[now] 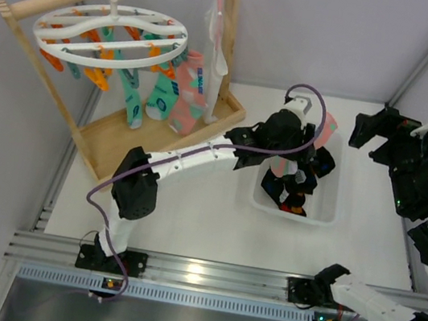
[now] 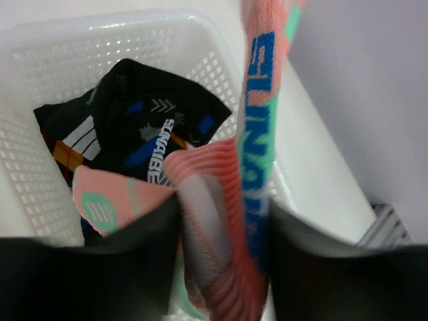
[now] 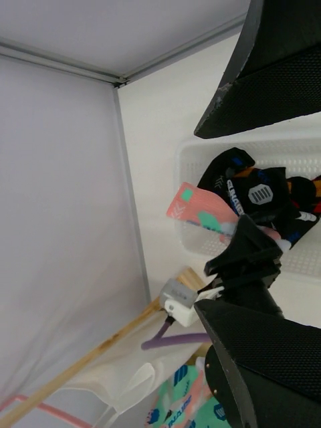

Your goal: Remove the socks clipped to the hanger

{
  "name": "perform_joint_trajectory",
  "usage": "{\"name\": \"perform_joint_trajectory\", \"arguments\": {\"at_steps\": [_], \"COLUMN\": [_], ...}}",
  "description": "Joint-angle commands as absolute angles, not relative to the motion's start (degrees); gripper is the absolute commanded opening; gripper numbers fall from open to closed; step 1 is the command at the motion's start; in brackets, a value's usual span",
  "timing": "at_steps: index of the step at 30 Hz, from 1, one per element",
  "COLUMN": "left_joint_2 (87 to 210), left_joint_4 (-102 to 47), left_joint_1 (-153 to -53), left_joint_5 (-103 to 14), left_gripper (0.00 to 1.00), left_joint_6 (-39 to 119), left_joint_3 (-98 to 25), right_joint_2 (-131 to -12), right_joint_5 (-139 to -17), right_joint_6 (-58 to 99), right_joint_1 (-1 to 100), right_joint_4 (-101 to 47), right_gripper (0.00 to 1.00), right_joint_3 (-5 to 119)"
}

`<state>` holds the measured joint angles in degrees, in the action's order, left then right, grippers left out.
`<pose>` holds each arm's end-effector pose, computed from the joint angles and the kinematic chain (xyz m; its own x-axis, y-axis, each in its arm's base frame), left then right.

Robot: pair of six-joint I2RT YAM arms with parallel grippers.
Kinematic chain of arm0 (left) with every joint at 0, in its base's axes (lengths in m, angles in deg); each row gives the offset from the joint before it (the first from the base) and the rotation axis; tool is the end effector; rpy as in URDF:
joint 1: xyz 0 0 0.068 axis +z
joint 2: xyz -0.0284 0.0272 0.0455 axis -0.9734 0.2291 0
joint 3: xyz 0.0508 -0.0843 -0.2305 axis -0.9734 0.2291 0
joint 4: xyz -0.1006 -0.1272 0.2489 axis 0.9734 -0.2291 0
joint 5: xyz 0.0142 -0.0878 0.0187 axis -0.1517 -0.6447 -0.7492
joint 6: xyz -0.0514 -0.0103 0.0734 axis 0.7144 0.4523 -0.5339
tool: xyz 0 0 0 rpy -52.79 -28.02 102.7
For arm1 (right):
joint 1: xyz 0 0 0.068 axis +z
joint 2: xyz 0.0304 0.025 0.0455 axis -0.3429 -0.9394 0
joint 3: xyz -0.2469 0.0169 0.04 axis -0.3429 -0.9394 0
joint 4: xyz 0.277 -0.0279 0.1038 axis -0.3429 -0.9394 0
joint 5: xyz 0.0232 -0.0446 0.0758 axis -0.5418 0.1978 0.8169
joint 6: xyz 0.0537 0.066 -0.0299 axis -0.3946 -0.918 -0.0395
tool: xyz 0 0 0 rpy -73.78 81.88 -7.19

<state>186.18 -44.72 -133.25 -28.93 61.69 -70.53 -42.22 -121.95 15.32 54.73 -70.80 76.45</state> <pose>0.3097 -0.4492 0.3024 -0.5876 -0.0926 -0.8039 0.5260 0.7112 -0.4664 0.1706 0.0606 0.5372 -0.0145 0.1954 -0.9806 0.0242 0.9805 0.1951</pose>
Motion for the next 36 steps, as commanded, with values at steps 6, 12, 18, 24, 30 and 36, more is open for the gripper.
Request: {"name": "perform_joint_trajectory", "arguments": {"at_steps": [6,12,18,24,30,36], "left_joint_2": [180.51,165.85,153.35,153.5,161.68,170.91], "left_joint_4": [-42.09,-44.37,-49.55,-51.41,-51.32,-50.88], "left_joint_1": [-136.61,-136.87,-136.18,-127.65,-124.84,-122.38], "left_joint_5": [-22.5,-10.99,9.58,10.38,16.7,19.43], "left_gripper": [0.98,0.99,0.99,0.99,0.99,0.98], "left_joint_6": [60.81,59.83,60.36,61.86,62.56,63.17], "left_joint_3": [-65.97,-57.28,-44.71,-40.3,-43.28,-48.2], "right_joint_2": [-45.73,-48.45,-50.13,-50.66,-50.31,-50.13], "right_joint_5": [-122.56,-112.2,-100.24,-88.74,-86.43,-82.56], "right_joint_6": [15.93,14.88,14.09,14.61,15.58,16.72], "right_joint_1": [53.63,48.36,44.66,44.4,44.22,43.87], "right_joint_4": [-75.63,-72.13,-67.29,-61.32,-60.08,-59.2], "right_gripper": [0.99,0.99,0.99,0.99,0.99,0.99], "right_joint_3": [75.7,74.46,72.27,69.72,69.1,69.1]}}
